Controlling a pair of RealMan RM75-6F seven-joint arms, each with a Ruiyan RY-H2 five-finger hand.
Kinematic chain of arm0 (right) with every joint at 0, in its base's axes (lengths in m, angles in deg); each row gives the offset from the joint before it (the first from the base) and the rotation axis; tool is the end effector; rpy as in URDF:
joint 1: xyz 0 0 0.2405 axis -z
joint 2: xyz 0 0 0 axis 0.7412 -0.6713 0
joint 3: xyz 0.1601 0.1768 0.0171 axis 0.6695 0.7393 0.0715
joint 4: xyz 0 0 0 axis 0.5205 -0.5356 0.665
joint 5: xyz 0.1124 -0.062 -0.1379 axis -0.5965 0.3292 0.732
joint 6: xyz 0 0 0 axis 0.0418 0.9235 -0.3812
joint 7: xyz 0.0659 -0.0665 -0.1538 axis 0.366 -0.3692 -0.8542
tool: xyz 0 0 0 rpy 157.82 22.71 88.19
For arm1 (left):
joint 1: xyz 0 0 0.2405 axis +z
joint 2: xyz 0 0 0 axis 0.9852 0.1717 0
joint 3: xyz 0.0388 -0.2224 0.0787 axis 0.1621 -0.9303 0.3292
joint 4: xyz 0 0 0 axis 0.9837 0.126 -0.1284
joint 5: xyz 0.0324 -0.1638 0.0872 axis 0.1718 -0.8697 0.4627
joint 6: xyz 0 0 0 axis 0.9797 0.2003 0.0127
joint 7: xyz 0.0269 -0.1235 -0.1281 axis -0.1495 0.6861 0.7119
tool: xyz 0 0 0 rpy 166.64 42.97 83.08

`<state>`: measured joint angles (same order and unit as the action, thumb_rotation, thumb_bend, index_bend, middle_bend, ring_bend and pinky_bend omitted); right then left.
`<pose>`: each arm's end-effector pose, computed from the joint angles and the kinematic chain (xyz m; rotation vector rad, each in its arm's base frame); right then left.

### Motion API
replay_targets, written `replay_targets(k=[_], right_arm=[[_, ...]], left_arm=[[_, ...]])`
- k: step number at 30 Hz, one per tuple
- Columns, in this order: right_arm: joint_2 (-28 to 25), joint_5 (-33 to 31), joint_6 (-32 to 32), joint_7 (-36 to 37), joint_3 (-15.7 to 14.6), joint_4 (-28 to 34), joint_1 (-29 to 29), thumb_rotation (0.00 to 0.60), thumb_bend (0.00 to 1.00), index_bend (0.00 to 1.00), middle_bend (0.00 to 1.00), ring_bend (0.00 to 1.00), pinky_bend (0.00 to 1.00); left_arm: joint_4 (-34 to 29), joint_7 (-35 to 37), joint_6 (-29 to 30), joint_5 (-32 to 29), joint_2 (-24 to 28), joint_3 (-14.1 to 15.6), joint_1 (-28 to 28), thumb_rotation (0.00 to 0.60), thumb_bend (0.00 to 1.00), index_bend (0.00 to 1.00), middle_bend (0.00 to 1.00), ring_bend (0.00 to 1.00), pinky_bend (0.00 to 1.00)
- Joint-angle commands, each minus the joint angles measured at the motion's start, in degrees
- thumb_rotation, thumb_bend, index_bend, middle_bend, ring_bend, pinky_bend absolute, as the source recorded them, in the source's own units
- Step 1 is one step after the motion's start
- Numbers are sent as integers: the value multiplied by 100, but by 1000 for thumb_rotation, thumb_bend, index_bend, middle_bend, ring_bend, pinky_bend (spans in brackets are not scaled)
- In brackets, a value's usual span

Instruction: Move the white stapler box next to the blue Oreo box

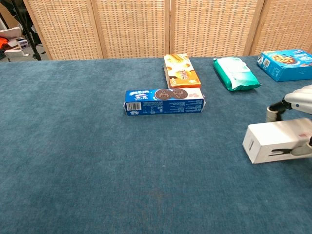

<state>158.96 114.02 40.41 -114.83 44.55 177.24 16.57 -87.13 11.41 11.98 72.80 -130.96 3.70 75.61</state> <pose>-0.2138 -0.3098 0.0467 1.9290 -0.8074 0.6093 -0.2916 0.2154 0.1950 -1.3242 -0.8911 -0.8563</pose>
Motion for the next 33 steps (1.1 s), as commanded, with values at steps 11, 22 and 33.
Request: replay_targets(k=[11,22,33], right_arm=[[-528,-4,76,-836,-25,1324,-188,600,0,47,0,0,18],[93,736,-34,-1207,-213,443,-465,600,0,220,177,0,21],[366,860,14,-1473,-270,-53,-497,600,9,302,277,99,90]], left_arm=[[-2,60,34,49,30,12,13,600,0,0,0,0,0],[24,131,13,5,51,-8,12,600,0,0,0,0,0],[37,145,-18,-29,58,-20,-1,600,0,0,0,0,0]])
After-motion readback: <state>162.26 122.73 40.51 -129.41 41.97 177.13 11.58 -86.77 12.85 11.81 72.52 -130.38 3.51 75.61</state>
